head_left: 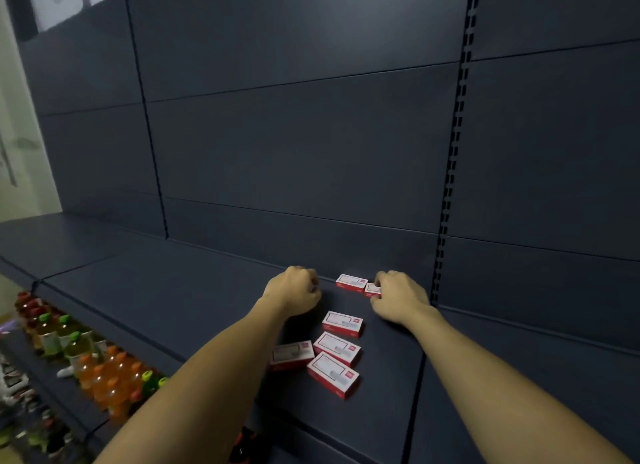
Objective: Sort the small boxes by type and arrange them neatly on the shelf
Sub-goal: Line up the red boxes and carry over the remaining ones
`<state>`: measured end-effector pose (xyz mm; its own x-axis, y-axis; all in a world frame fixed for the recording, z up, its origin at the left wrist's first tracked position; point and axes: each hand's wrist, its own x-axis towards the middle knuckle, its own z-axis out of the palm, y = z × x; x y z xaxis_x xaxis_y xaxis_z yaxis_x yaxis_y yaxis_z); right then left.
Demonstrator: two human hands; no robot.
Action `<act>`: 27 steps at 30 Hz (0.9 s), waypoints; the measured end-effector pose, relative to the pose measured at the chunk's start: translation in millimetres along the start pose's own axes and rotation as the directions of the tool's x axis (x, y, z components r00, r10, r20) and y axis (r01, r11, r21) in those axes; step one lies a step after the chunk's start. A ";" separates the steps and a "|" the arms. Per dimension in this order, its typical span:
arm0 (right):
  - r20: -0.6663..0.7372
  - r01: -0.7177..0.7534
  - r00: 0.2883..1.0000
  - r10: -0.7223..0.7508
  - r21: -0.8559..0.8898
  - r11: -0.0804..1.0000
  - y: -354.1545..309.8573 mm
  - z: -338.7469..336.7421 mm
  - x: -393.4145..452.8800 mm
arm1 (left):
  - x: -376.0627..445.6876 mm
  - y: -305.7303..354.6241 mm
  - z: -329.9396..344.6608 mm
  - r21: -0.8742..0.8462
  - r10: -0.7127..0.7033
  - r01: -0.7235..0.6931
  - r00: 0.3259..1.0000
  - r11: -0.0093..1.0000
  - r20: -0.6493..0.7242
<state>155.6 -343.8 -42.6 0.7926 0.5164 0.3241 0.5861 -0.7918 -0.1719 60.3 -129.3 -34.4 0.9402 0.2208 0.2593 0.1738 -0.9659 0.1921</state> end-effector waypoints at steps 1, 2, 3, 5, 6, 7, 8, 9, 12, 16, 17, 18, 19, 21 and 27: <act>-0.003 -0.009 1.000 0.009 -0.001 1.000 0.8 2.0 2.3 | 6.4 -2.5 1.6 -0.001 0.015 -0.015 1.000 1.000 0.001; -0.007 -0.020 1.000 0.020 -0.001 1.000 1.5 3.9 4.1 | 12.6 -4.8 3.1 0.001 0.033 -0.033 0.999 0.999 0.004; -0.015 -0.032 0.999 0.032 0.004 0.999 1.9 5.7 5.5 | 18.5 -7.3 5.0 0.000 0.052 -0.052 0.999 0.999 0.009; -0.040 -0.054 0.998 0.055 0.018 0.998 2.8 8.8 7.4 | 30.8 -13.4 9.6 -0.009 0.095 -0.095 0.995 0.995 0.017; -0.051 -0.067 0.996 0.068 0.021 0.998 2.8 10.2 7.7 | 36.7 -16.4 11.6 -0.012 0.118 -0.118 0.993 0.993 0.022; -0.059 -0.082 0.995 0.083 0.021 0.996 2.6 11.7 7.7 | 42.2 -19.1 13.2 -0.015 0.141 -0.140 0.990 0.990 0.025; -0.068 -0.096 0.993 0.097 0.022 0.995 2.4 13.4 7.6 | 47.7 -21.4 14.5 -0.020 0.163 -0.162 0.986 0.987 0.028; -0.079 -0.110 0.991 0.112 0.025 0.994 2.0 15.2 7.5 | 53.1 -23.6 16.5 -0.031 0.188 -0.187 0.982 0.982 0.028; -0.104 -0.153 0.982 0.155 0.027 0.988 -1.5 21.8 8.2 | 65.6 -27.3 21.3 -0.090 0.265 -0.264 0.964 0.960 0.002; -0.134 -0.195 0.972 0.194 0.010 0.981 -9.8 31.4 5.0 | 71.7 -27.9 33.5 -0.182 0.323 -0.328 0.945 0.927 -0.056; -0.141 -0.199 0.970 0.197 0.001 0.980 -10.9 32.6 3.9 | 71.8 -28.1 37.2 -0.199 0.330 -0.336 0.942 0.921 -0.067; -0.145 -0.205 0.969 0.202 -0.003 0.979 -11.5 33.0 3.3 | 72.1 -28.4 40.4 -0.213 0.335 -0.344 0.939 0.915 -0.076; -0.146 -0.211 0.967 0.209 0.000 0.977 -12.1 33.2 2.4 | 72.5 -29.3 44.0 -0.228 0.341 -0.351 0.936 0.908 -0.085; -0.153 -0.219 0.964 0.217 0.001 0.976 -12.5 33.7 2.1 | 74.3 -31.0 48.5 -0.253 0.343 -0.357 0.934 0.899 -0.101; -0.167 -0.219 0.962 0.217 0.003 0.976 -9.1 38.4 2.9 | 84.5 -26.5 58.4 -0.242 0.388 -0.409 0.912 0.880 -0.131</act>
<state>158.9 -322.5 -75.8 0.8612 0.2706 0.4303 0.3988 -0.8845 -0.2419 152.3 -92.9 -72.9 0.8869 -0.1560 0.4348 -0.3028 -0.9071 0.2923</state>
